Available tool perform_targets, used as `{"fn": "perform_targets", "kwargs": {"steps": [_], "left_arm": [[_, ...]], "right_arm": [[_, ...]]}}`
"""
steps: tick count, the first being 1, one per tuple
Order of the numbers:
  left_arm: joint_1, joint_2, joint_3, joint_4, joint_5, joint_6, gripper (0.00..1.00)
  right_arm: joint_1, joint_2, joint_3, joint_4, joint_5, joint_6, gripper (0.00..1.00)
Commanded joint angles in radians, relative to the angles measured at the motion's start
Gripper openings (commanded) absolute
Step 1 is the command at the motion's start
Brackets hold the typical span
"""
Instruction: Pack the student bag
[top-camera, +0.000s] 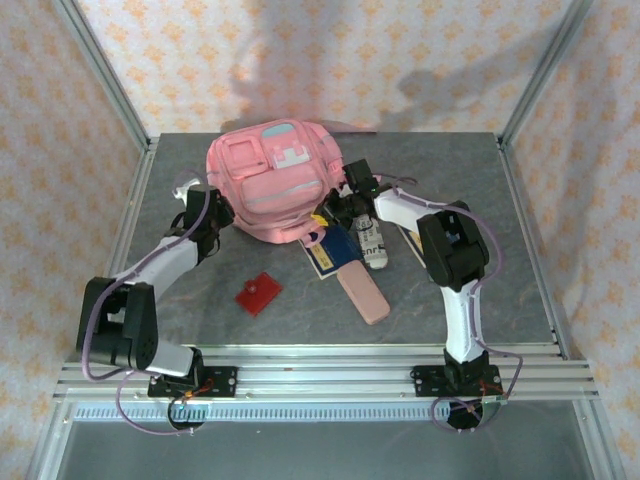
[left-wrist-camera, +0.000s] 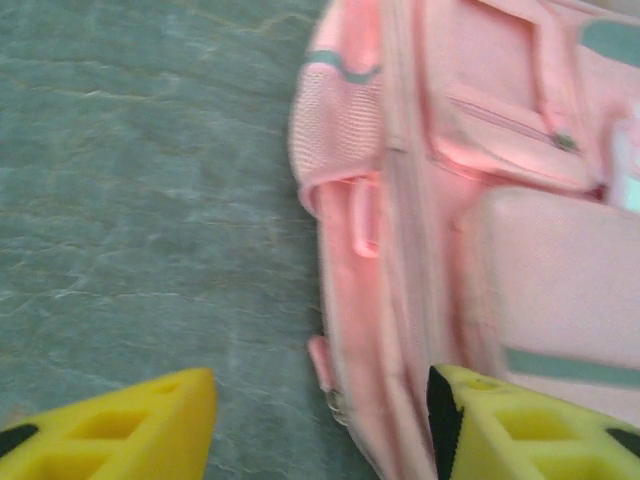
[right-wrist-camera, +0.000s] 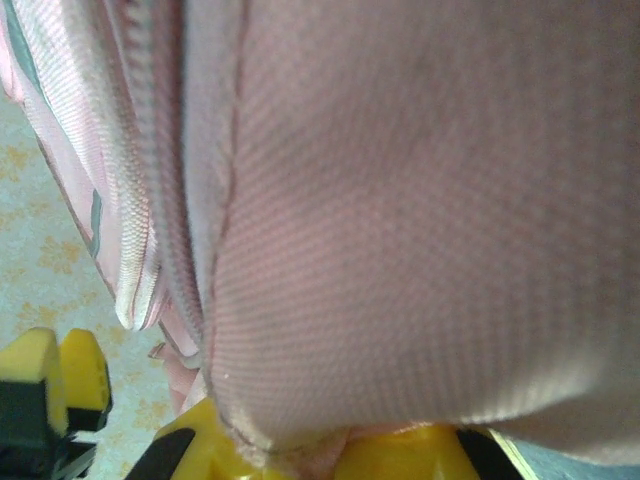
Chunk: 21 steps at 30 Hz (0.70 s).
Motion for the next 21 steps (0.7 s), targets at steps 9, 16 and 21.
{"fn": "perform_targets", "kwargs": {"steps": [9, 16, 21], "left_arm": [[-0.095, 0.184, 0.191, -0.008, 0.150, 0.070, 0.73], [-0.076, 0.411, 0.335, -0.065, 0.104, 0.041, 0.64], [-0.067, 0.371, 0.221, -0.065, 0.051, -0.002, 0.51]], "right_arm": [[0.022, -0.055, 0.001, 0.034, 0.072, -0.181, 0.00], [0.027, -0.114, -0.084, 0.044, 0.052, -0.212, 0.00], [0.026, -0.151, -0.119, 0.015, 0.057, -0.266, 0.00]]}}
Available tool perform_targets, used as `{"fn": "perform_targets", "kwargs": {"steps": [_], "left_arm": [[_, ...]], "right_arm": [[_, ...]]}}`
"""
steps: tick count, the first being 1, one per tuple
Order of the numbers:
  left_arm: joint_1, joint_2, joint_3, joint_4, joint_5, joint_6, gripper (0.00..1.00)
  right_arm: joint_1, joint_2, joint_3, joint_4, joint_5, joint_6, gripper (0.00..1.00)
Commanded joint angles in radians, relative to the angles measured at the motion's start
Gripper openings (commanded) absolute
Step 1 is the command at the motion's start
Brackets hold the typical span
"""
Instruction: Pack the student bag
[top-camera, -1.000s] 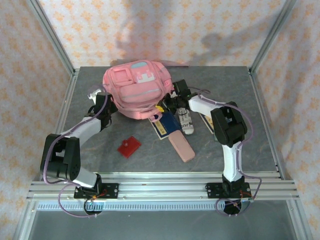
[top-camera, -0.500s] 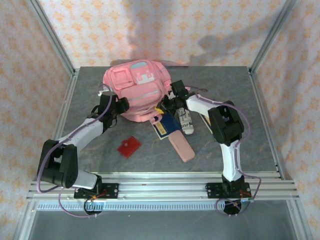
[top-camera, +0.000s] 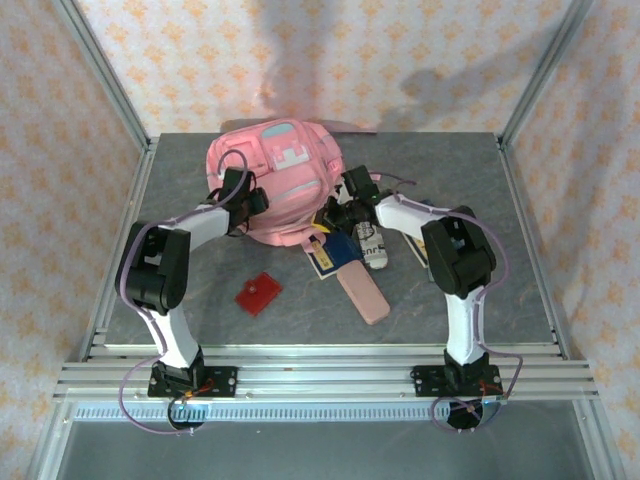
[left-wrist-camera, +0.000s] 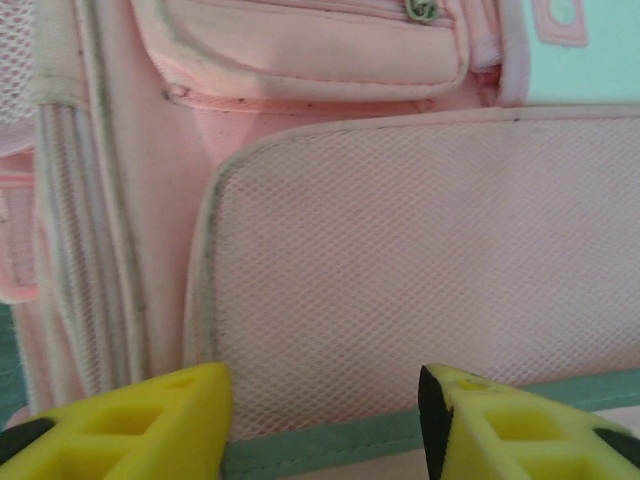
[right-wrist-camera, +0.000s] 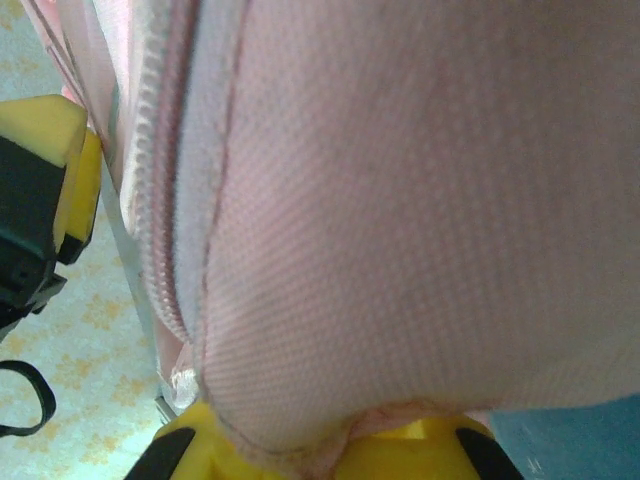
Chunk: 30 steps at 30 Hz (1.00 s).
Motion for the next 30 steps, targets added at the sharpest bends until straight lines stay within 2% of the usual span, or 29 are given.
{"fn": "perform_targets", "kwargs": {"steps": [1, 10, 17, 21, 24, 25, 28, 30], "left_arm": [[0.017, -0.048, -0.095, -0.058, -0.069, -0.037, 0.50], [0.044, -0.178, -0.340, -0.054, -0.118, -0.056, 0.45], [0.074, -0.206, -0.326, -0.079, -0.157, -0.046, 0.45], [0.098, -0.216, -0.257, -0.121, -0.175, -0.043, 0.49], [0.096, -0.240, -0.219, -0.127, -0.144, -0.050, 0.55], [0.092, -0.250, -0.209, -0.132, -0.130, -0.054, 0.57], [0.063, -0.292, -0.192, -0.153, -0.100, -0.056, 0.62], [0.029, -0.329, -0.192, -0.163, -0.077, -0.058, 0.64]], "right_arm": [[-0.002, -0.067, -0.015, -0.003, 0.025, -0.072, 0.00], [-0.002, -0.034, 0.036, 0.012, 0.024, -0.078, 0.00], [0.001, 0.104, 0.269, -0.009, 0.018, -0.070, 0.00], [0.016, 0.197, 0.413, -0.045, 0.023, -0.070, 0.01], [0.029, 0.257, 0.495, -0.093, 0.032, -0.084, 0.11], [0.032, 0.271, 0.514, -0.123, 0.049, -0.090, 0.18], [0.034, 0.265, 0.540, -0.247, 0.155, -0.142, 0.33], [0.032, 0.207, 0.484, -0.279, 0.225, -0.181, 0.43]]}}
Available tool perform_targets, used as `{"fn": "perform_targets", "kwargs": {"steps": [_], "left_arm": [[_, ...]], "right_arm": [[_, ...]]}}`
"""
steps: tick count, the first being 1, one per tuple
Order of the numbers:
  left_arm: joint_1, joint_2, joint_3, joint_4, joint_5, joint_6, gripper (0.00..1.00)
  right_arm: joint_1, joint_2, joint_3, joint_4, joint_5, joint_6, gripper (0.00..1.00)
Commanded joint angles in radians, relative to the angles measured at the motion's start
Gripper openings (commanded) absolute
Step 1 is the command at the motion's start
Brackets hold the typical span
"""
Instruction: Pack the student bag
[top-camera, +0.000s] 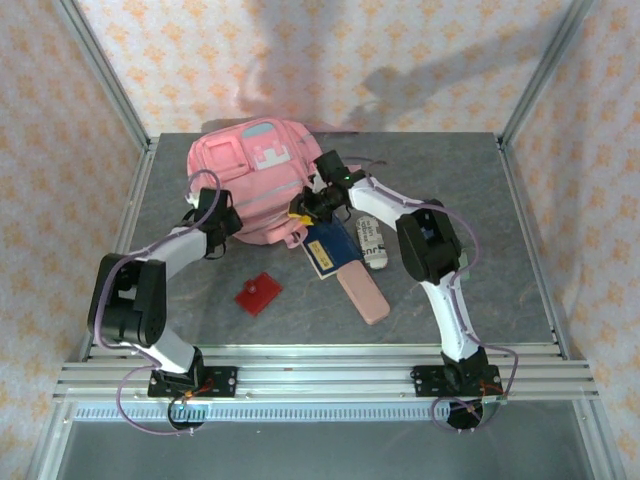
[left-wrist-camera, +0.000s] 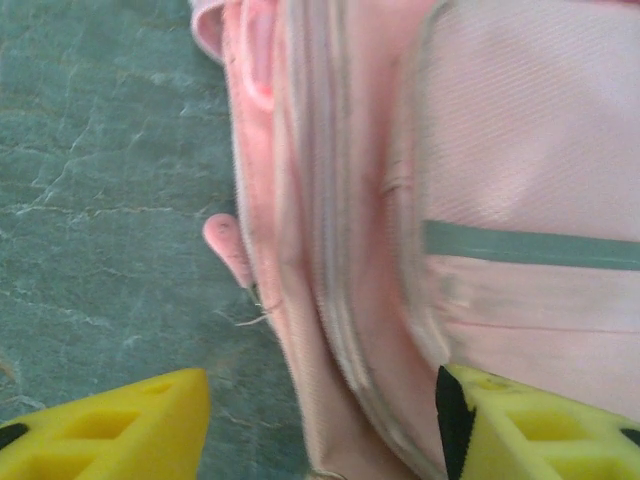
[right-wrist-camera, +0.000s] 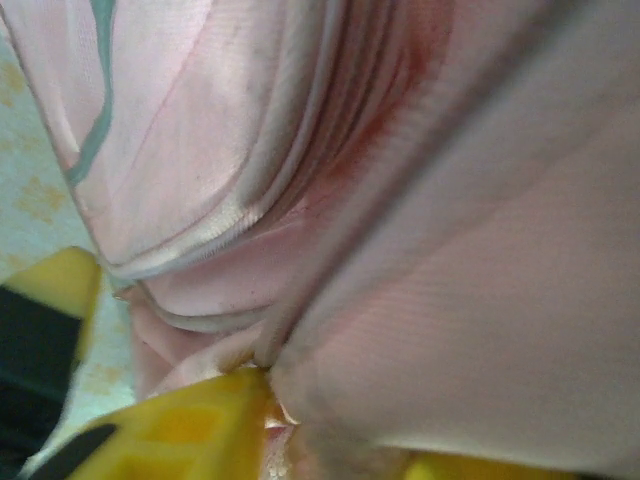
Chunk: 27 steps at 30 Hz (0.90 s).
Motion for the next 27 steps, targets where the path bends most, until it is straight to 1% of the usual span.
{"fn": "perform_targets", "kwargs": {"steps": [1, 3, 7, 14, 19, 21, 24, 27], "left_arm": [[-0.060, -0.082, 0.033, -0.062, 0.044, -0.006, 0.65], [-0.107, -0.111, 0.031, -0.077, 0.063, -0.018, 0.66], [-0.205, -0.151, 0.009, -0.089, 0.107, -0.055, 0.68], [-0.388, -0.134, -0.049, -0.023, 0.173, -0.185, 0.69], [-0.502, -0.039, -0.069, 0.055, 0.211, -0.262, 0.69], [-0.529, 0.004, -0.054, 0.048, 0.206, -0.274, 0.69], [-0.557, 0.045, -0.038, 0.060, 0.206, -0.287, 0.69], [-0.565, 0.077, -0.021, 0.057, 0.195, -0.293, 0.70]], "right_arm": [[-0.030, -0.106, -0.034, 0.010, 0.240, -0.094, 0.49], [-0.036, -0.193, -0.127, 0.019, 0.281, -0.116, 0.56], [-0.049, -0.347, -0.288, 0.025, 0.320, -0.149, 0.63], [-0.043, -0.473, -0.495, 0.039, 0.325, -0.181, 0.62], [-0.044, -0.467, -0.576, 0.072, 0.320, -0.199, 0.61], [-0.044, -0.448, -0.579, 0.080, 0.323, -0.200, 0.60], [-0.053, -0.419, -0.578, 0.075, 0.365, -0.197, 0.60], [-0.076, -0.401, -0.587, 0.073, 0.377, -0.191, 0.60]]}}
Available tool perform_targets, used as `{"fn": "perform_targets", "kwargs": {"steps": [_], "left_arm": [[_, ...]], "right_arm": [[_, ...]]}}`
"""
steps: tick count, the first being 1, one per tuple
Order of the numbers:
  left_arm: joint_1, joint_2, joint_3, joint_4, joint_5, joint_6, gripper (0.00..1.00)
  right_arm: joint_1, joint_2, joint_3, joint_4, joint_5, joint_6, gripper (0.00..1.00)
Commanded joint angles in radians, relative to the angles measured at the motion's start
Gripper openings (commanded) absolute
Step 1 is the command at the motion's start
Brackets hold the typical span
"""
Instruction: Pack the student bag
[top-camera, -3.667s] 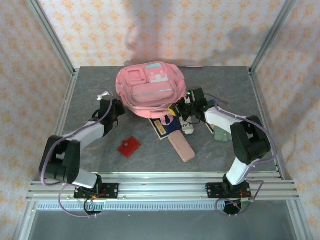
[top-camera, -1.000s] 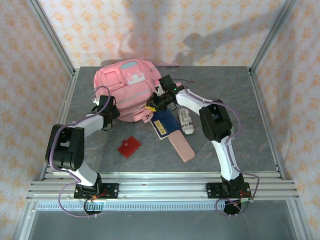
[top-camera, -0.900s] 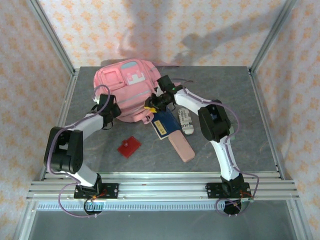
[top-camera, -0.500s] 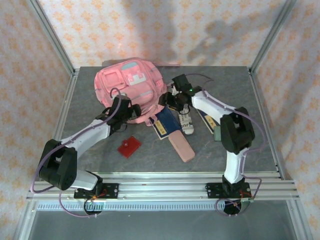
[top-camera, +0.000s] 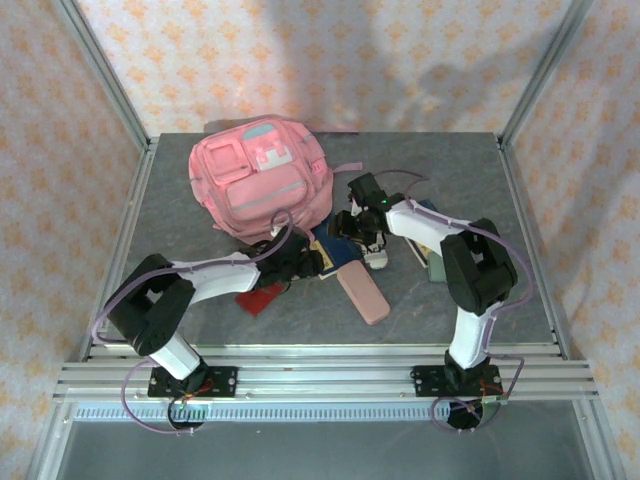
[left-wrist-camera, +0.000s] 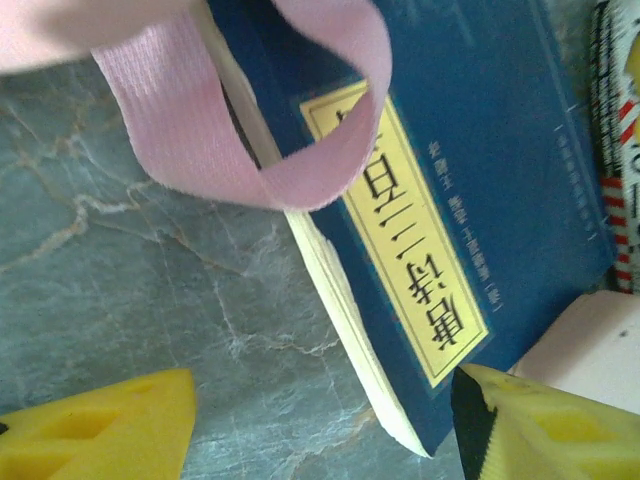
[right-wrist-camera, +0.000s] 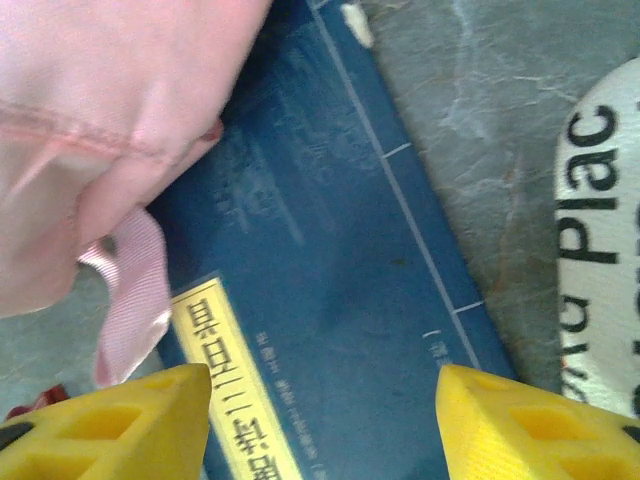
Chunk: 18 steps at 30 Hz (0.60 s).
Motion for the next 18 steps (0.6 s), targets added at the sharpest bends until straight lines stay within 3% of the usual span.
{"fn": "perform_targets", "kwargs": {"steps": [1, 8, 12, 15, 18], "left_arm": [[-0.008, 0.028, 0.036, 0.027, -0.013, -0.037, 0.70], [-0.015, 0.085, 0.053, 0.027, -0.022, -0.041, 0.68], [-0.017, 0.100, 0.068, 0.019, -0.039, -0.038, 0.65], [-0.017, 0.122, 0.087, 0.012, -0.041, -0.032, 0.59], [-0.018, 0.152, 0.107, -0.005, -0.039, -0.027, 0.47]], "right_arm": [[-0.032, 0.027, -0.015, 0.015, 0.052, -0.011, 0.60], [-0.060, 0.038, -0.028, -0.051, 0.160, -0.008, 0.60], [-0.060, 0.026, -0.046, -0.027, 0.112, -0.022, 0.58], [-0.057, 0.041, -0.035, -0.037, 0.077, -0.039, 0.55], [-0.044, 0.057, -0.029, -0.049, 0.056, -0.060, 0.52]]}}
